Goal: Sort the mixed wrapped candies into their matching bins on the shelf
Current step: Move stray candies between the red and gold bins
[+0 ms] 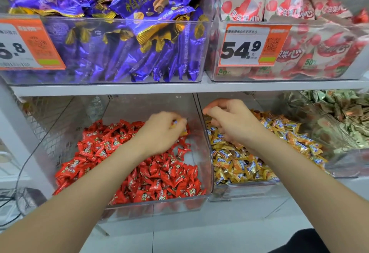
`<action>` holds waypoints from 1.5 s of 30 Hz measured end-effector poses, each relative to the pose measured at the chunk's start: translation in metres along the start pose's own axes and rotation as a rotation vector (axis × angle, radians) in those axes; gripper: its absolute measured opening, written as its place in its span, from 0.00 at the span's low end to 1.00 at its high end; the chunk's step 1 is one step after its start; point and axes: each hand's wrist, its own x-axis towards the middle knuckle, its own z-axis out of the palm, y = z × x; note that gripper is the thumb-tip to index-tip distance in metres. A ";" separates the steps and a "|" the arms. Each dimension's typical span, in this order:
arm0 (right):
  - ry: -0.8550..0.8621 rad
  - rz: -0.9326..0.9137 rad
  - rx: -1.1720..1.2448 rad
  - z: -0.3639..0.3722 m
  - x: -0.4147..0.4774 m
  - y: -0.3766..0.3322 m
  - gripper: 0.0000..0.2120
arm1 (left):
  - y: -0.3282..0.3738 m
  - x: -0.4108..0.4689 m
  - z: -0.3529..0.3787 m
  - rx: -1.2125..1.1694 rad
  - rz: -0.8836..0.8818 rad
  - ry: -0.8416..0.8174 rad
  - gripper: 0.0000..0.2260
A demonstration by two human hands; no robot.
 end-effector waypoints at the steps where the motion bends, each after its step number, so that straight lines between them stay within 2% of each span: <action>1: -0.022 -0.003 0.001 -0.001 -0.003 -0.004 0.09 | 0.006 -0.007 -0.006 -0.092 0.018 0.064 0.15; 3: -0.084 0.006 0.001 -0.003 -0.013 -0.013 0.13 | 0.023 -0.027 -0.014 -0.250 0.108 0.155 0.08; 6: -0.255 0.069 0.041 -0.007 -0.032 -0.023 0.21 | 0.047 -0.050 -0.014 -0.317 0.252 0.254 0.01; 8: -0.334 0.132 0.164 -0.011 -0.044 -0.025 0.20 | 0.061 -0.055 -0.012 -0.301 0.290 0.290 0.03; 10: -0.315 0.202 0.271 -0.021 -0.050 -0.021 0.18 | 0.074 -0.056 -0.009 -0.287 0.290 0.295 0.09; 12: -0.215 0.252 0.269 -0.037 -0.050 -0.010 0.19 | 0.087 -0.055 -0.003 -0.285 0.269 0.287 0.13; 13: -0.122 0.227 0.154 -0.046 -0.049 -0.001 0.21 | 0.095 -0.053 0.002 -0.252 0.278 0.279 0.10; 15: 0.134 0.090 -0.230 -0.069 -0.045 0.020 0.26 | 0.115 -0.046 0.013 -0.094 0.308 0.259 0.07; 16: 0.258 0.015 -0.389 -0.079 -0.042 0.029 0.25 | 0.126 -0.041 0.020 0.005 0.302 0.243 0.07; 18: 0.380 -0.060 -0.472 -0.096 -0.038 0.044 0.16 | 0.147 -0.021 0.034 0.128 0.266 0.217 0.07; 20: 0.323 -0.072 -0.392 -0.105 -0.032 0.053 0.11 | 0.157 0.005 0.050 0.123 0.238 0.132 0.09; 23: 0.190 -0.080 -0.320 -0.112 -0.032 0.061 0.17 | 0.158 0.037 0.065 0.191 0.173 -0.204 0.24; 25: 0.170 -0.126 -0.406 -0.118 -0.034 0.062 0.18 | 0.156 0.037 0.069 0.329 0.188 -0.283 0.22; 26: 0.171 -0.146 -0.457 -0.119 -0.035 0.060 0.18 | 0.154 0.030 0.067 0.363 0.242 -0.219 0.18; 29: 0.174 -0.179 -0.495 -0.107 -0.046 0.039 0.18 | 0.134 -0.009 0.049 0.291 0.429 0.152 0.12; 31: 0.134 -0.203 -0.466 -0.086 -0.054 0.020 0.17 | 0.098 -0.028 0.035 0.213 0.416 0.327 0.10; 32: 0.105 -0.227 -0.450 -0.073 -0.058 0.011 0.16 | 0.075 -0.031 0.027 0.218 0.357 0.353 0.09; 34: 0.044 -0.279 -0.417 -0.046 -0.062 -0.004 0.13 | 0.023 -0.025 0.013 0.267 0.185 0.274 0.13; 36: 0.004 -0.306 -0.442 -0.018 -0.057 -0.011 0.10 | -0.019 -0.012 0.003 0.329 0.025 0.089 0.20; 37: -0.013 -0.295 -0.466 -0.007 -0.052 -0.011 0.07 | -0.034 -0.005 0.001 0.352 0.000 0.001 0.24; 40: -0.023 -0.203 -0.489 0.012 -0.030 -0.006 0.03 | -0.053 0.010 0.009 0.420 0.062 -0.175 0.28; 43: 0.040 -0.163 -0.454 0.019 -0.004 0.000 0.05 | -0.060 0.016 0.022 0.504 0.102 -0.274 0.36; 45: 0.067 -0.149 -0.418 0.020 0.007 0.003 0.06 | -0.059 0.017 0.030 0.553 0.088 -0.361 0.34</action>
